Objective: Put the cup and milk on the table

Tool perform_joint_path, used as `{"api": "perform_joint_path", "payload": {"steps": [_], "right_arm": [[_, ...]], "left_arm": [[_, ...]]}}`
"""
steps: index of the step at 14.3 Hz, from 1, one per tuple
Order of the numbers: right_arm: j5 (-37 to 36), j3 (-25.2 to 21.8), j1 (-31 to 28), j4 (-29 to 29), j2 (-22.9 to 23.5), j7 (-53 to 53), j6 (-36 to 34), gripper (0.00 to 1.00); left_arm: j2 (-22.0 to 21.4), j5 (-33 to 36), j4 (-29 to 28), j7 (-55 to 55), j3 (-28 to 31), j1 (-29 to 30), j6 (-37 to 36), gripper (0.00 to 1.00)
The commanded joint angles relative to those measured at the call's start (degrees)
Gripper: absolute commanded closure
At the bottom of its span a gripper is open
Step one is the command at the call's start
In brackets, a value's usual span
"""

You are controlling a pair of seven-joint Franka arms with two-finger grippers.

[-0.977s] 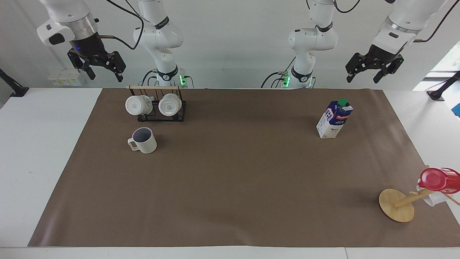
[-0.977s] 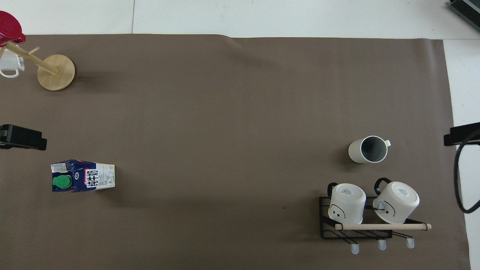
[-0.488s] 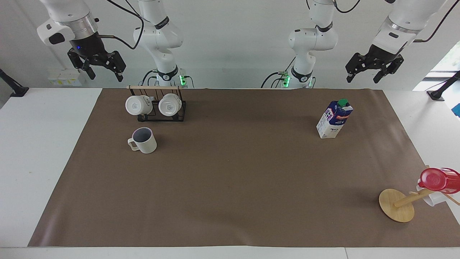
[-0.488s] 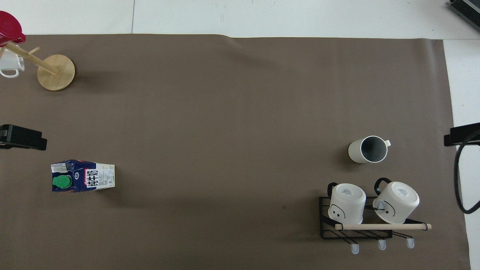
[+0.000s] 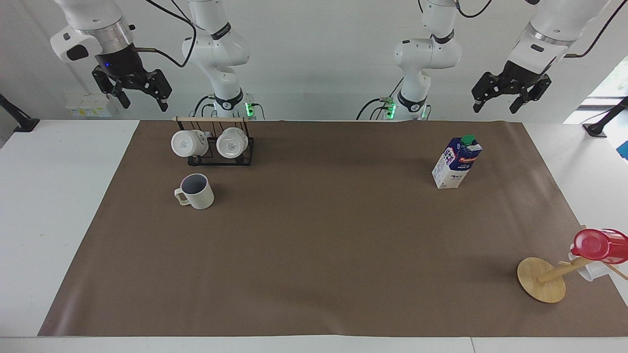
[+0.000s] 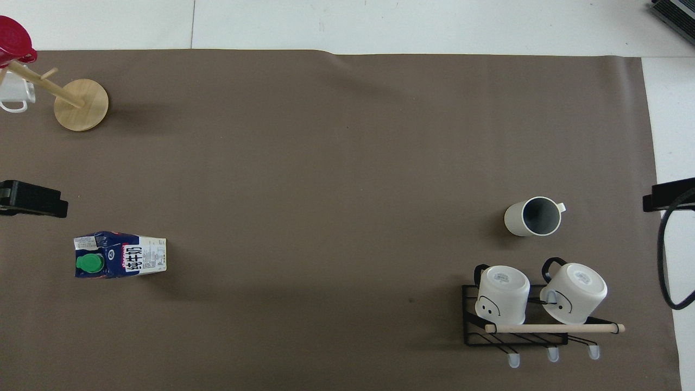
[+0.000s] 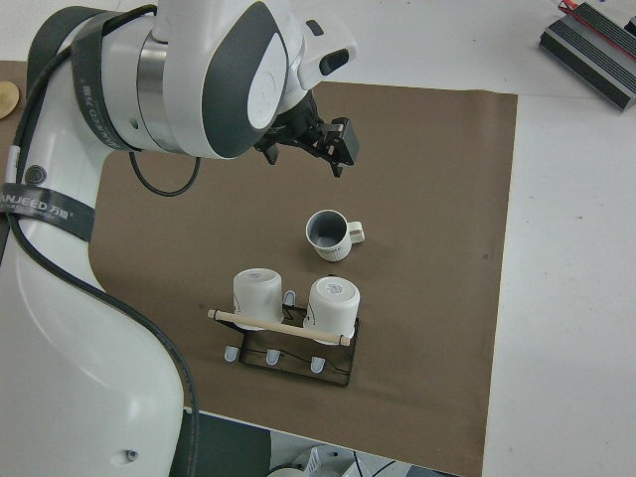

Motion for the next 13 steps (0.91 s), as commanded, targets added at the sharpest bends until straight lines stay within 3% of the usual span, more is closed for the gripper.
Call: {"api": "perform_joint_path", "payload": {"steps": [1,13], "right_arm": [[-0.24,0.29,-0.6,-1.84,-1.46,-0.7,0.78,0.0],[-0.41,0.29,-0.6,-3.16,-2.07,-0.7,1.04,0.0]], "left_arm": [[-0.12,-0.17,0.88,0.37,-0.3,0.67,-1.15,0.0],[-0.12,-0.17,0.88,0.37,-0.3,0.67,-1.15,0.0]]}}
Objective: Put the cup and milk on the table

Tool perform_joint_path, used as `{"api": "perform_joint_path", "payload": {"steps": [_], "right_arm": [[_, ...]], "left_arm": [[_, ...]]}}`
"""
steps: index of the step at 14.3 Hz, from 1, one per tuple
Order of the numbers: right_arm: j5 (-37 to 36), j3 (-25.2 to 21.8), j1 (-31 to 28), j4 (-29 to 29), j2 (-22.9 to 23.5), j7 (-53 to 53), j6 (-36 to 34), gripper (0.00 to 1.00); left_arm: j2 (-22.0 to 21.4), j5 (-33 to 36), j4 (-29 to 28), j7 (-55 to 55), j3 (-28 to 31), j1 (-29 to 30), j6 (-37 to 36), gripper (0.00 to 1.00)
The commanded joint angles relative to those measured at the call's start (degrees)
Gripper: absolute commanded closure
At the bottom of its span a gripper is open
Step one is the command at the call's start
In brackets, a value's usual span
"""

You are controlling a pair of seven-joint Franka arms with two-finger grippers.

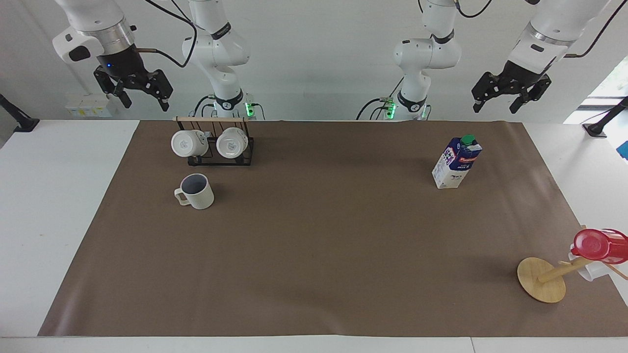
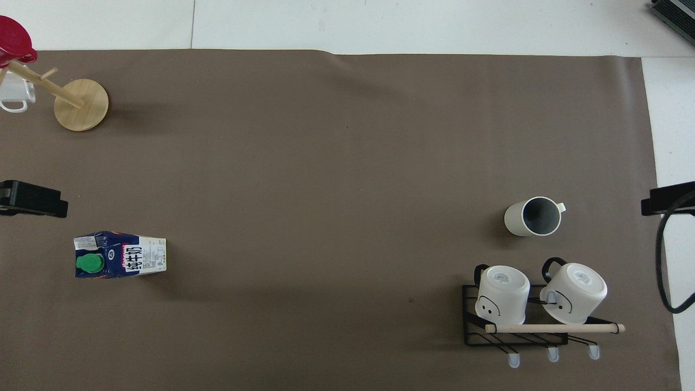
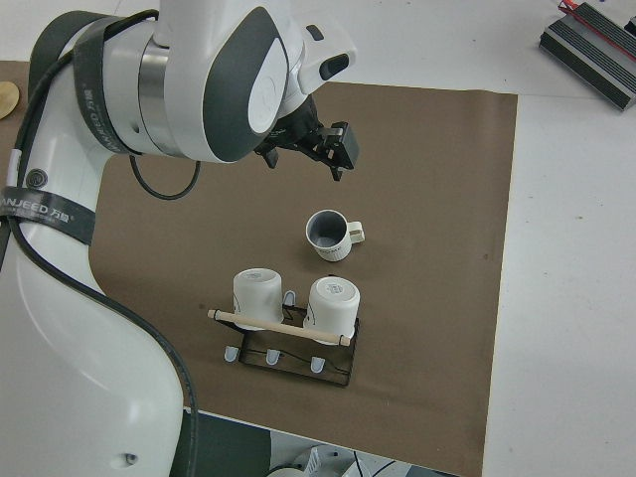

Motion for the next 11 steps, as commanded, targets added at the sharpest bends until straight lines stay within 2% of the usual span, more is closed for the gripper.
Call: {"api": "perform_joint_path", "payload": {"steps": [1,6,11], "right_arm": [[-0.4,0.29,-0.6,-2.12,-1.46,-0.7,1.3,0.0],[-0.4,0.38,-0.6,-4.04,-1.46,0.0,1.47,0.0],[-0.14,0.99,2.91,-10.72,-0.76,1.5,13.32,0.0]], "left_arm": [[-0.12,-0.17,0.88,0.37,-0.3,0.67,-1.14,0.0],[-0.12,-0.17,0.88,0.37,-0.3,0.67,-1.14,0.0],[-0.12,-0.17,0.88,0.37,-0.3,0.67,-1.14,0.0]]}}
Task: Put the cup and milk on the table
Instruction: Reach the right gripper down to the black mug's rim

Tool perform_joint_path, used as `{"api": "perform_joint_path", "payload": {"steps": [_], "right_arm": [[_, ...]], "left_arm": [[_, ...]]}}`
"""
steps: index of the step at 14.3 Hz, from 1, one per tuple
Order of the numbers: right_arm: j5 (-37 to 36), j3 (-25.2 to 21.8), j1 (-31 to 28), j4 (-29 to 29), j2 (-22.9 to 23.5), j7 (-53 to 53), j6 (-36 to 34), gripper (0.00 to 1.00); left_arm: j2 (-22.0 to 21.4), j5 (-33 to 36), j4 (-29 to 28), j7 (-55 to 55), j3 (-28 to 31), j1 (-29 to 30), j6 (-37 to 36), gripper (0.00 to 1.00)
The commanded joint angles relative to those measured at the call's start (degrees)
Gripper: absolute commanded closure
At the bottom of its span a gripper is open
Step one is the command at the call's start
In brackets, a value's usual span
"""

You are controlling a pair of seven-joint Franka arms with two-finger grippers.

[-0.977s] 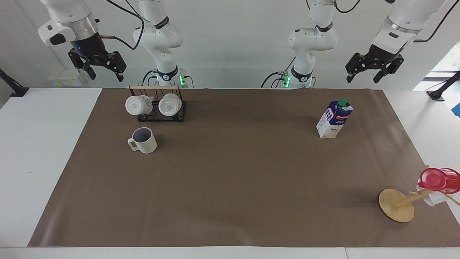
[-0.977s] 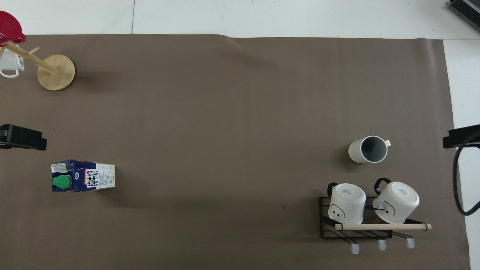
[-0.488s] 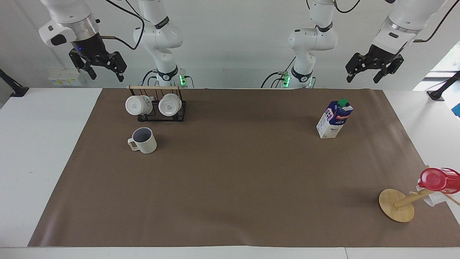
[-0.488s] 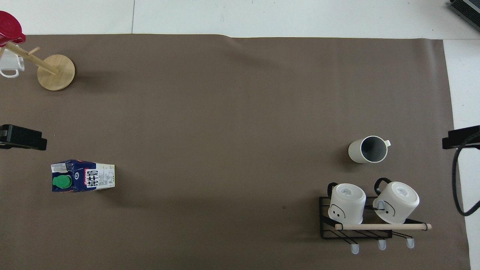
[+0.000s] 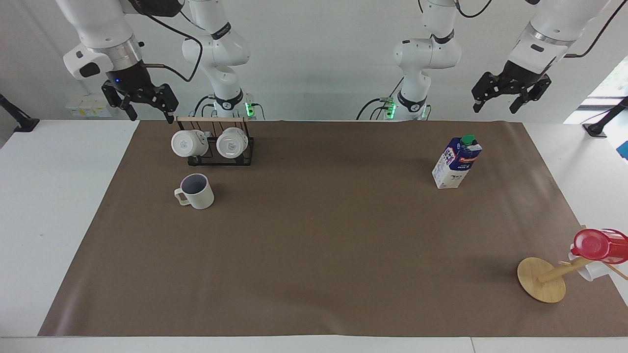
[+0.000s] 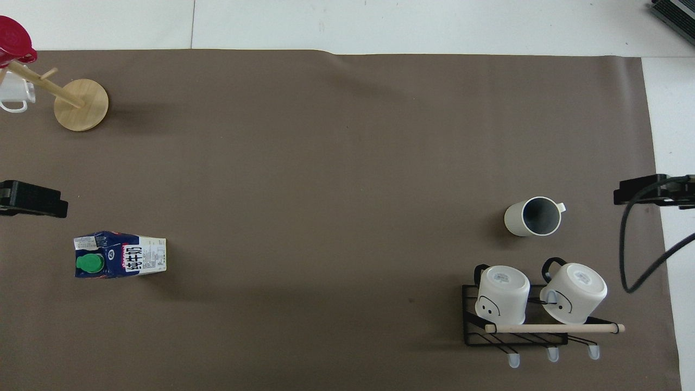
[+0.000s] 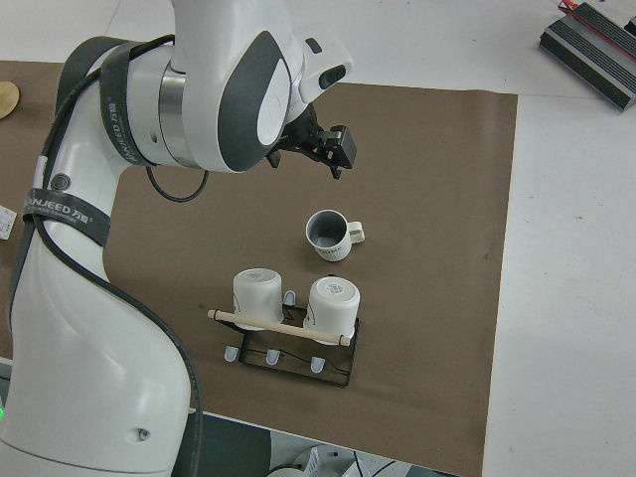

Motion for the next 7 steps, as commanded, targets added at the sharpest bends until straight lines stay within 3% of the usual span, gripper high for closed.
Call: {"api": "perform_joint_path", "payload": {"steps": [1,7], "right_arm": [[-0.23,0.39,1.66,-5.03,-0.73,0.98,5.66,0.0],[-0.23,0.48,1.93,-8.29,6.82,1.07,14.36,0.0]], "left_arm": [[-0.12,-0.17,0.88,0.37,-0.3,0.67,-1.13,0.0],[-0.12,-0.17,0.88,0.37,-0.3,0.67,-1.13,0.0]]}}
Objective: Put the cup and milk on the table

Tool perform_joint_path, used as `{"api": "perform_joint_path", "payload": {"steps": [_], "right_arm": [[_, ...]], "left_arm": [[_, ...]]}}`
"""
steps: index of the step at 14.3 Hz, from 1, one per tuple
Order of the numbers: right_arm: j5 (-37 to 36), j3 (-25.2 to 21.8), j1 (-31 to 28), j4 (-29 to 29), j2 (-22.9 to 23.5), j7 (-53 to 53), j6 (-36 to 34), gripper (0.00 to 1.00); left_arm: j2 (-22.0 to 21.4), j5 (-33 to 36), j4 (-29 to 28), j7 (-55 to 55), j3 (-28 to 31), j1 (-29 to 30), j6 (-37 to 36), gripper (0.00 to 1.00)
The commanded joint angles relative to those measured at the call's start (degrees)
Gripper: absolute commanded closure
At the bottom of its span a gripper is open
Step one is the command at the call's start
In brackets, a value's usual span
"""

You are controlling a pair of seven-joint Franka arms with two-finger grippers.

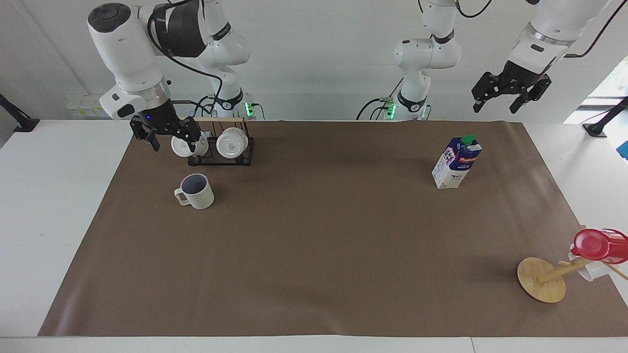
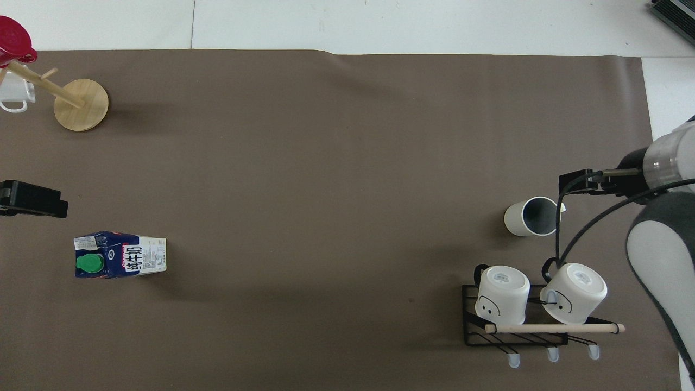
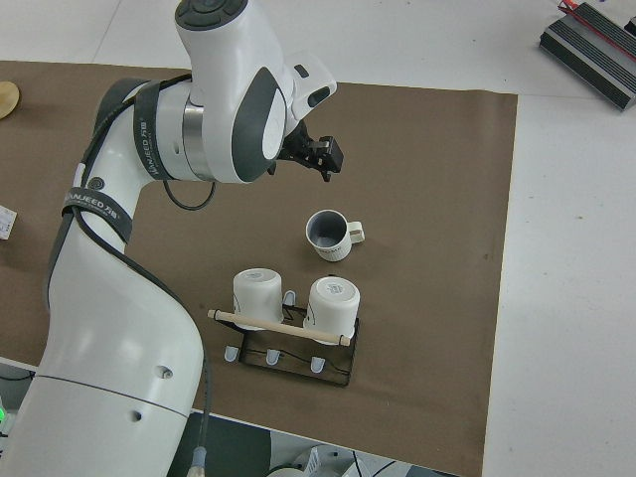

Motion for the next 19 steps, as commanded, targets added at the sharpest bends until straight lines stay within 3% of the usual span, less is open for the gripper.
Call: {"api": "perform_joint_path", "payload": {"steps": [1,10,19], "right_arm": [[-0.14,0.2,-0.22,-1.6,3.39,0.93,4.22,0.0],[-0.05,0.29,1.81,-17.5,4.63,1.46,20.48,0.0],[0.92,0.29,1.72,-20.15,7.01,7.68,25.59,0.0]], "left_arm": [[-0.12,-0.17,0.88,0.37,-0.3,0.67,-1.13,0.0],[-0.12,-0.17,0.88,0.37,-0.3,0.67,-1.13,0.0],[-0.12,-0.17,0.88,0.37,-0.3,0.67,-1.13,0.0]]}}
